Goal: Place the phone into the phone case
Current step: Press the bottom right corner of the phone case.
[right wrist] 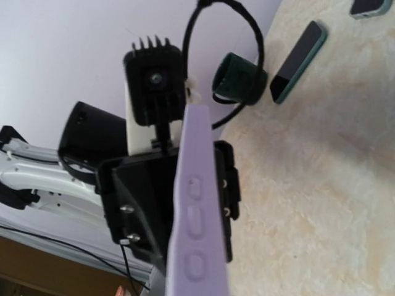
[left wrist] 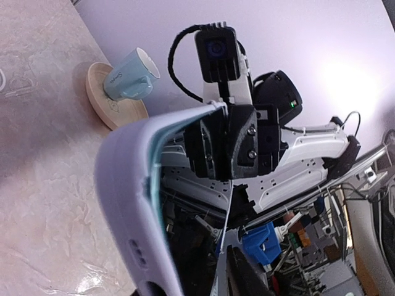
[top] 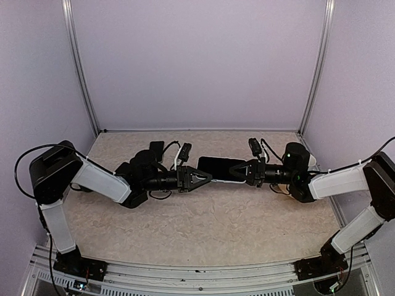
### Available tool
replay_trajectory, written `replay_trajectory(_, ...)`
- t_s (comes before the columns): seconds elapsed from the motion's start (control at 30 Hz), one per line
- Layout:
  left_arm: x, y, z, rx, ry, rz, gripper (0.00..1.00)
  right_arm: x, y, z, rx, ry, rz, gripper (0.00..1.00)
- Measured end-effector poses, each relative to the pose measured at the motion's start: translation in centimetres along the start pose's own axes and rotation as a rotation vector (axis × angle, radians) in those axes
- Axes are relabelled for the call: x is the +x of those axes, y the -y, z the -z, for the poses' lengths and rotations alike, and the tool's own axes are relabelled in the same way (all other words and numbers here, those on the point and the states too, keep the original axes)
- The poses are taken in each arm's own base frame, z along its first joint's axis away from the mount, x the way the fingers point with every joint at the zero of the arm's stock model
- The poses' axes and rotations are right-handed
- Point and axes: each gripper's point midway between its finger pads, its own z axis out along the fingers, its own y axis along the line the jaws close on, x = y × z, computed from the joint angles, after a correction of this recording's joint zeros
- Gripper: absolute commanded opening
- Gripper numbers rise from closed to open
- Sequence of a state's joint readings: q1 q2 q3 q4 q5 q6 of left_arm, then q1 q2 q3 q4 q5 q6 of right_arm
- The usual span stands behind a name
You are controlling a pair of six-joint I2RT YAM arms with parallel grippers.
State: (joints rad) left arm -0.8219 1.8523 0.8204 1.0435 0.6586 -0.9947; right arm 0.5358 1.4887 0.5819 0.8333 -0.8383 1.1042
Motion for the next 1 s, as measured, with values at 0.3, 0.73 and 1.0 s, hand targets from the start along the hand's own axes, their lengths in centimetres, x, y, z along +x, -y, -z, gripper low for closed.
replay_trajectory(0.3, -0.8, 1.4, 0.0, 0.059, 0.018, 0.002, 0.0, -0.5, -1.4, 0.1, -0.048, 0.022, 0.054, 0.04)
replay_trajectory(0.73, -2.0, 2.6, -0.8, -0.008, -0.072, -0.157, 0.0, -1.7, -2.6, 0.6, -0.091, 0.008, 0.073, 0.04)
replay_trajectory(1.0, -1.9, 3.1, -0.5, -0.036, -0.115, -0.221, 0.01, -1.7, -3.0, 0.5, -0.118, -0.015, 0.093, 0.04)
